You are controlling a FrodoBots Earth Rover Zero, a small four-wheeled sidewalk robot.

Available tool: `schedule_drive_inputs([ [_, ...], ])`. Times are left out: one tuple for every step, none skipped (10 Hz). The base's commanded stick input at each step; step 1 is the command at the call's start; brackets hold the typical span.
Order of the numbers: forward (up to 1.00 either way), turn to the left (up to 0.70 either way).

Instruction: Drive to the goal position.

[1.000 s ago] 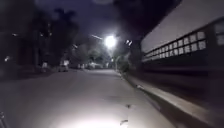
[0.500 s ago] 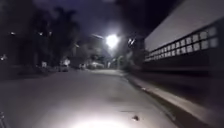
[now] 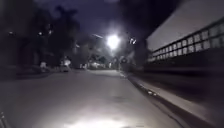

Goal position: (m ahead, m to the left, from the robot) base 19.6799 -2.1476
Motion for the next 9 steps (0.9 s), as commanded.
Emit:
schedule_drive_inputs([
  [0.70,-0.02],
  [0.70,-0.27],
  [0.70,-0.25],
  [0.70,-0.11],
  [0.70,-0.06],
  [0.70,-0.31],
  [0.70,-0.35],
  [0.70,0.00],
  [0.70,0.00],
])
